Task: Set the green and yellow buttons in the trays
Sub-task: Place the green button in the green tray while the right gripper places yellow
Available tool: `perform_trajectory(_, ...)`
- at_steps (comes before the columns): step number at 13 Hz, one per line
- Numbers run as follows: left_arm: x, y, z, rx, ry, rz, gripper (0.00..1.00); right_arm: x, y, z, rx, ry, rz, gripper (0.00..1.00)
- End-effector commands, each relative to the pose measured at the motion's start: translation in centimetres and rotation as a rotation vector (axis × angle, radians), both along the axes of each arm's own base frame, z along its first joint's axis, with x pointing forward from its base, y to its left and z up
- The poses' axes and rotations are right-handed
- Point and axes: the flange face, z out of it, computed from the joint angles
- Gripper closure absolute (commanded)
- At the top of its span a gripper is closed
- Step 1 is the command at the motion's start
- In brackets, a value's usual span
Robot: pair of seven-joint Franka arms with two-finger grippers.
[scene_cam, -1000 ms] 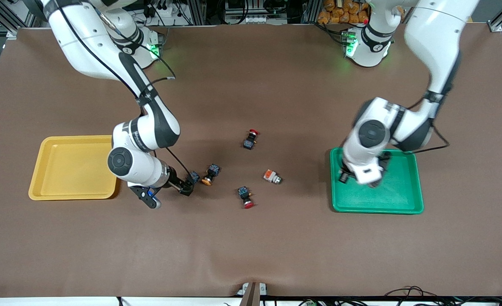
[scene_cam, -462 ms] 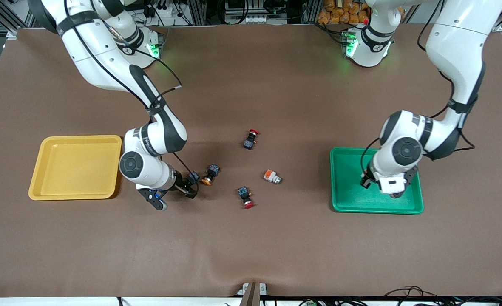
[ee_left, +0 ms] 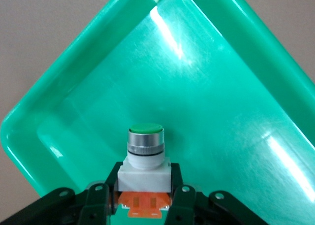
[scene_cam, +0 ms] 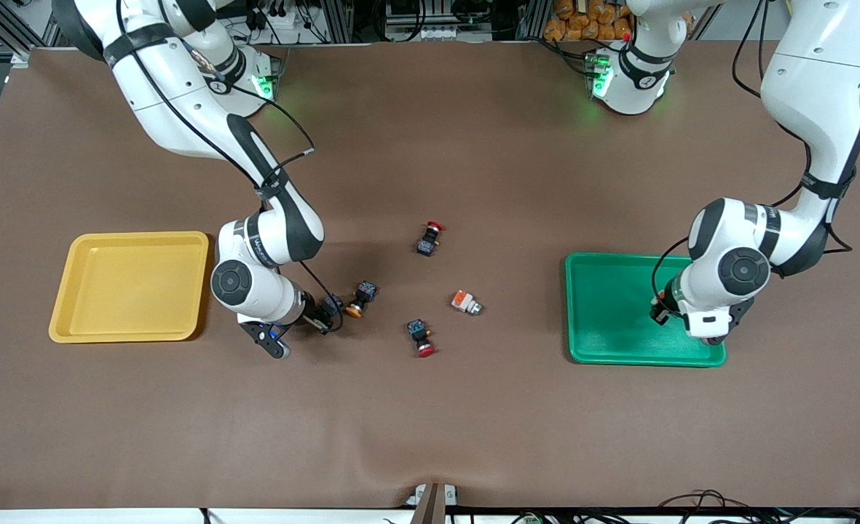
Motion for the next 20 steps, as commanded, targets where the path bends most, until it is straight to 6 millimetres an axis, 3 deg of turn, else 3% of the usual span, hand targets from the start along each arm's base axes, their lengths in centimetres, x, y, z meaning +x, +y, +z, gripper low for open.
perform_trajectory(1,0.0,0.0,-0.2,0.006,0.005,-0.078,0.52,0.2,-2.2,3.4,0.001,0.053,0.029,1.00)
perform_trajectory(2,0.0,-0.1,-0.2,0.002,0.010,-0.103,0.01,0.5,-4.0,5.1,0.005,0.082,0.052,1.00)
perform_trajectory(3,0.0,-0.2,0.3,0.008,0.009,-0.099,0.00,0.9,-6.0,7.1,0.014,0.113,0.083,1.00)
perform_trajectory(6,-0.2,-0.6,2.5,0.033,0.025,-0.109,0.00,0.6,-11.7,10.5,0.043,0.218,0.173,1.00)
perform_trajectory(9,-0.4,-4.3,5.1,0.015,0.017,-0.137,0.00,0.3,-19.7,10.0,0.057,0.268,0.285,1.00)
perform_trajectory(13,-0.3,-12.4,6.8,-0.073,-0.019,-0.120,0.00,-0.3,-33.4,7.7,0.057,0.243,0.485,1.00)
perform_trajectory(14,-0.4,-14.6,6.9,-0.076,-0.029,-0.103,0.00,-0.6,-35.9,7.7,0.065,0.228,0.522,1.00)
perform_trajectory(16,-0.1,-19.0,6.6,-0.094,-0.046,-0.038,0.00,-0.9,-38.6,7.4,0.066,0.210,0.580,1.00)
perform_trajectory(18,-0.5,-24.2,6.5,-0.111,-0.064,-0.019,0.00,-0.7,-42.1,5.7,-0.004,0.179,0.612,1.00)
perform_trajectory(20,-0.4,-27.3,5.5,-0.131,-0.064,0.038,0.00,-0.5,-45.1,3.6,-0.063,0.126,0.696,1.00)
